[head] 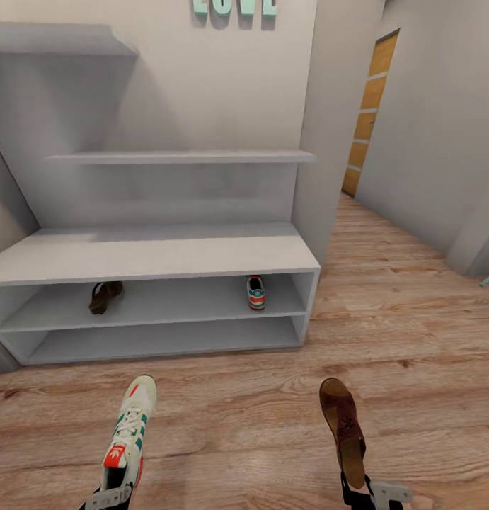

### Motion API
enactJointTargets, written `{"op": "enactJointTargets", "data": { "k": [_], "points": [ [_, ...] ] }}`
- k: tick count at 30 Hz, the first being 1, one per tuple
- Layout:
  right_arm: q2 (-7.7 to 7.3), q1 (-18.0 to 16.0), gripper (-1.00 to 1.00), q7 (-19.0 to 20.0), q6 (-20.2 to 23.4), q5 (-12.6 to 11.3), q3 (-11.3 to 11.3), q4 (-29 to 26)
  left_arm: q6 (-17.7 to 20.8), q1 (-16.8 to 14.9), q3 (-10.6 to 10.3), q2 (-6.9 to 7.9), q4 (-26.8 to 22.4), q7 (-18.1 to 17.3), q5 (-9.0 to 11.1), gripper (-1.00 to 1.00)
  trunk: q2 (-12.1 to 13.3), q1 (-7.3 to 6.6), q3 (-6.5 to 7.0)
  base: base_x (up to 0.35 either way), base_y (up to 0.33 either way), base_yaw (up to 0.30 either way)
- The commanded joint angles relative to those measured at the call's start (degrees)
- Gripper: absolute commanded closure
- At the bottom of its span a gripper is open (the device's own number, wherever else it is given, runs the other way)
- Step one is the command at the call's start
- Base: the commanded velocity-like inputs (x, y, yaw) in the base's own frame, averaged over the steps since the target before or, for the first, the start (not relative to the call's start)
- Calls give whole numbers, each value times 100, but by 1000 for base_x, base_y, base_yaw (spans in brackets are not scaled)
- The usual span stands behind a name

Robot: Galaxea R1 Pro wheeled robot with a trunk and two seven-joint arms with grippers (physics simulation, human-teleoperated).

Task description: Pick up the two gym shoes and the two sandals from the corridor floor and place them onto the hallstand (shoe rack) in the corridor, making sure they are on the rack and not on the floor. Arrange them so the two gym shoes are next to each other and the two sandals are next to each other.

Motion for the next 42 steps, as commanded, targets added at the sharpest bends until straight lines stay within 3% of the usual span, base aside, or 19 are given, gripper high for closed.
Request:
{"op": "enactJointTargets", "data": {
  "k": [1, 7, 9, 13, 14, 15, 18, 19, 20, 22, 26, 31, 39, 42],
  "points": [
    [4, -4, 100, 13, -16, 38, -45, 2, 12, -4, 21, 4, 8, -56, 41, 100, -2, -1, -4, 0, 0, 0],
    [-50, -4, 100, -2, -14, 41, -64, 7, 174, -125, 22, 6, 178, -50, 35, 100, -2, -1, -4, 0, 0, 0],
    [-131, -4, 100, -5, -11, 42, -67, 4, 436, -405, 12, 11, 240, -49, 31, 100, -2, -1, -4, 0, 0, 0],
    [-466, -4, 100, -4, -4, 26, -122, 3, 1324, -989, -65, 26, 296, -36, 20, 100, -2, -1, -4, 0, 0, 0],
    [-466, -4, 100, -4, -4, 26, -122, 3, 1324, -989, -65, 26, 296, -36, 20, 100, -2, -1, -4, 0, 0, 0],
    [-624, -4, 100, -1, -1, 18, -275, -1, 1712, -1274, -117, 29, 303, -30, 10, 100, -2, -1, -4, 0, 0, 0],
    [-784, -4, 100, 8, 5, 13, -640, -11, 2175, -1690, -201, 29, 309, -18, -98, 100, -2, -1, -4, 0, 0, 0],
    [-895, -4, 100, 14, 22, 14, -980, -20, 2540, -2006, -239, 17, 314, -9, -273, 100, -2, -1, -4, 0, 0, 0],
    [-964, -4, 100, 14, 48, 14, -1186, -25, 2780, -2193, -252, 7, 316, -4, -392, 100, -2, -1, -4, 0, 0, 0],
    [-1055, -4, 100, 14, 149, 13, -1416, -30, 3127, -2435, -264, -18, 318, -2, -536, 100, -2, -1, -4, 0, 0, 0],
    [-1223, -4, 100, 21, 652, 10, -1635, -160, 3870, -2919, -274, -54, 319, -4, -700, 100, -2, -1, -4, 0, 0, 0],
    [-1257, -4, 100, 26, 964, 10, -1683, -287, 4287, -3224, -283, -37, 315, 2, -748, 100, -2, -1, -4, 0, 0, 0],
    [-1099, -4, 100, 23, 1035, 10, -1659, -318, 4375, -3275, -295, 17, 158, -28, -748, 100, -2, -1, -4, 0, 0, 0],
    [-1073, -4, 100, 23, 1038, 10, -1658, -358, 4888, -3314, -293, -15, -379, -3, -758, 100, -2, -1, -4, 0, 0, 0]
  ]
}}
